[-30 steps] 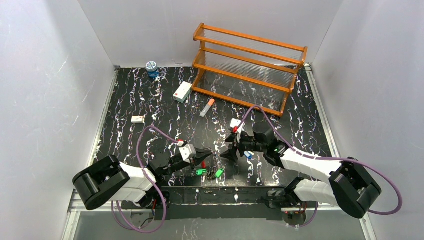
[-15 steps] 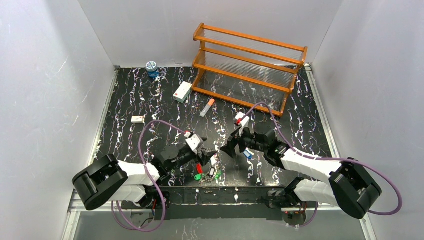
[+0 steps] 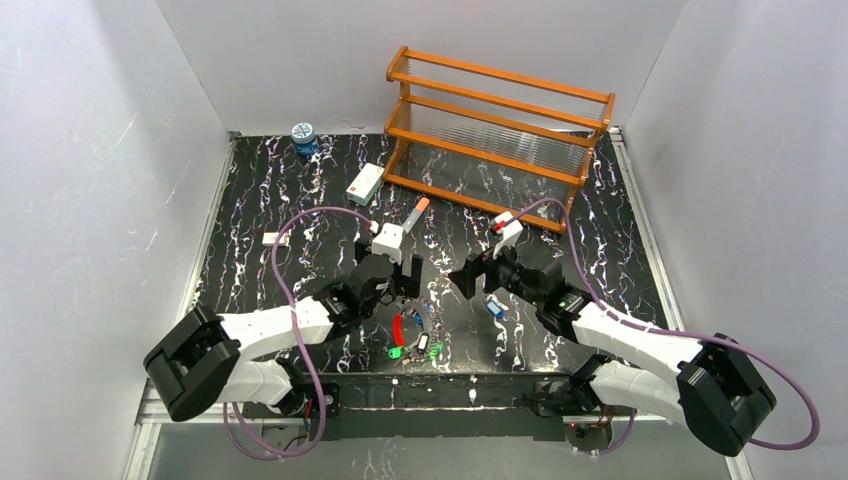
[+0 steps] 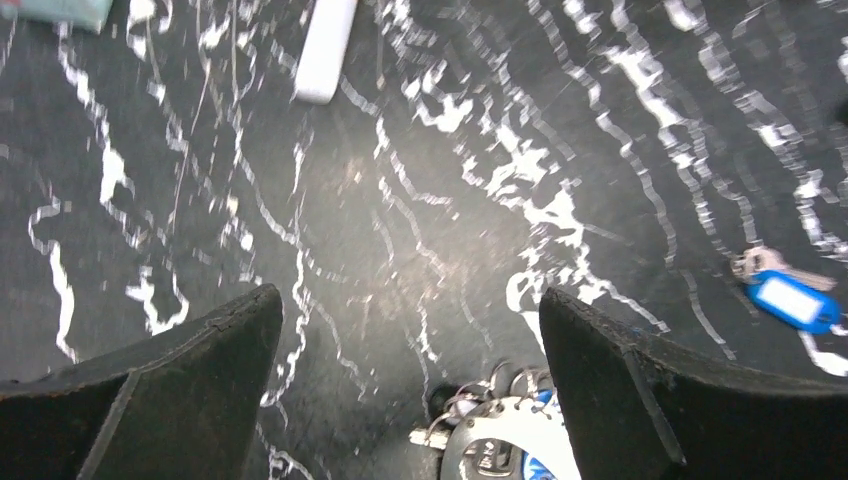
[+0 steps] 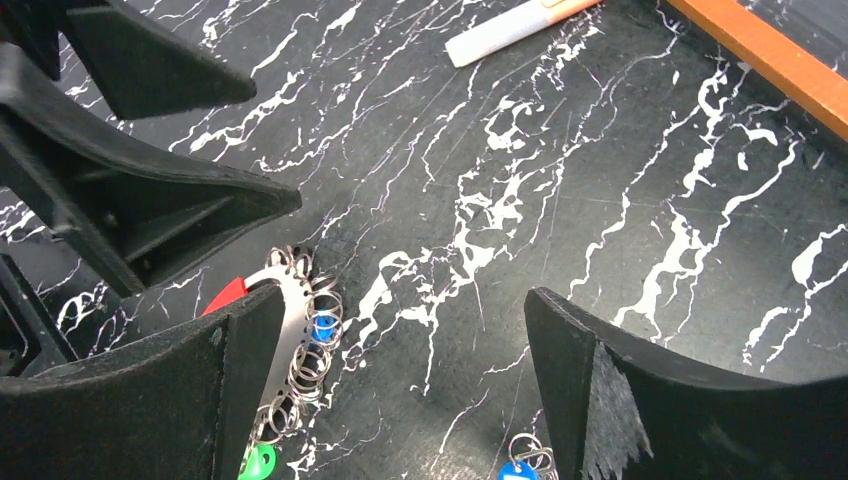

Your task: Put the keys on the keyring

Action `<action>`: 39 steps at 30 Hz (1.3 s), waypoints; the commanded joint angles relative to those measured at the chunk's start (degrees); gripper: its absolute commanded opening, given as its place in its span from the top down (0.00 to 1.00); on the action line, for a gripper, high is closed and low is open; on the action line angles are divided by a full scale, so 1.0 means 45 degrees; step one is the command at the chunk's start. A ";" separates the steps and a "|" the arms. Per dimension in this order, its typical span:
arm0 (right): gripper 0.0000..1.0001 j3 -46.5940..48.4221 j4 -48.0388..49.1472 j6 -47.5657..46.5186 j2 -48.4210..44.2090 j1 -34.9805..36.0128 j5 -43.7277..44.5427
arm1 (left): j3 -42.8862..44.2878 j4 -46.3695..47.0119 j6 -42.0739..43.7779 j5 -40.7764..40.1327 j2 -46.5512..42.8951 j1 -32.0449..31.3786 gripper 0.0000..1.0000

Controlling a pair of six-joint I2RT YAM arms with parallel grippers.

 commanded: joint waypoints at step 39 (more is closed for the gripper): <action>0.45 0.2001 -0.0753 0.3089 0.5905 -0.0121 -0.5970 | -0.1422 -0.2384 -0.7839 0.5646 0.1175 0.2026 0.40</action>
